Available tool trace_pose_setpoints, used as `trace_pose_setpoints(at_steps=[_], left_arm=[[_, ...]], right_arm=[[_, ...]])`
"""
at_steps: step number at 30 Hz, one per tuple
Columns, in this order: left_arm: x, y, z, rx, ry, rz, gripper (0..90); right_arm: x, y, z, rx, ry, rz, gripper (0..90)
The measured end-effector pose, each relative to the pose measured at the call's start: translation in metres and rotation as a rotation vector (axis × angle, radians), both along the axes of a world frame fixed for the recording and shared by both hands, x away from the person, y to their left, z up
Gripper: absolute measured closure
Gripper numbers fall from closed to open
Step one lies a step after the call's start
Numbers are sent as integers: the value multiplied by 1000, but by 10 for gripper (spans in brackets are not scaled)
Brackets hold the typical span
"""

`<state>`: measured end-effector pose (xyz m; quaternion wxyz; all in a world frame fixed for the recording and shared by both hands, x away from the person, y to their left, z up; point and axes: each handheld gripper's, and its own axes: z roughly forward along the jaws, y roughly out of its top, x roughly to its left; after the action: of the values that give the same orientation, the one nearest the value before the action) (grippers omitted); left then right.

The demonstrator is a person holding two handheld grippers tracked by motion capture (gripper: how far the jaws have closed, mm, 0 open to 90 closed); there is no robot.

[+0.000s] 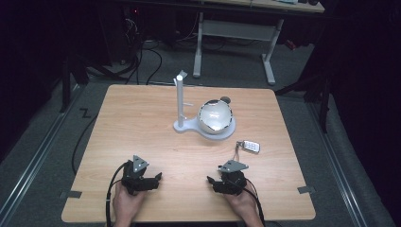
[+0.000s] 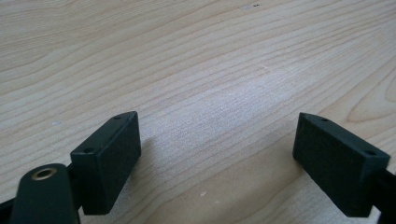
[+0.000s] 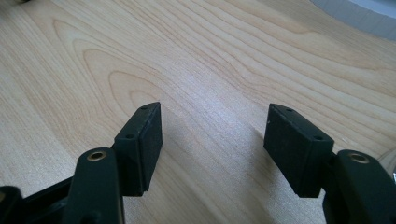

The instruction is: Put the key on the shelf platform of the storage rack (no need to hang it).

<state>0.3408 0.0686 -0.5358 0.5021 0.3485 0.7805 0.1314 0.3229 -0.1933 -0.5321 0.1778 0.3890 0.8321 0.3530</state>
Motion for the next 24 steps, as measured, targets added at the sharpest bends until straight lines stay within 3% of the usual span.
trace_pose_setpoints(at_steps=[24], left_arm=[[1,1,0,10,-8,-2,165]], right_arm=[[-3,0,0,-2,4,5,367]])
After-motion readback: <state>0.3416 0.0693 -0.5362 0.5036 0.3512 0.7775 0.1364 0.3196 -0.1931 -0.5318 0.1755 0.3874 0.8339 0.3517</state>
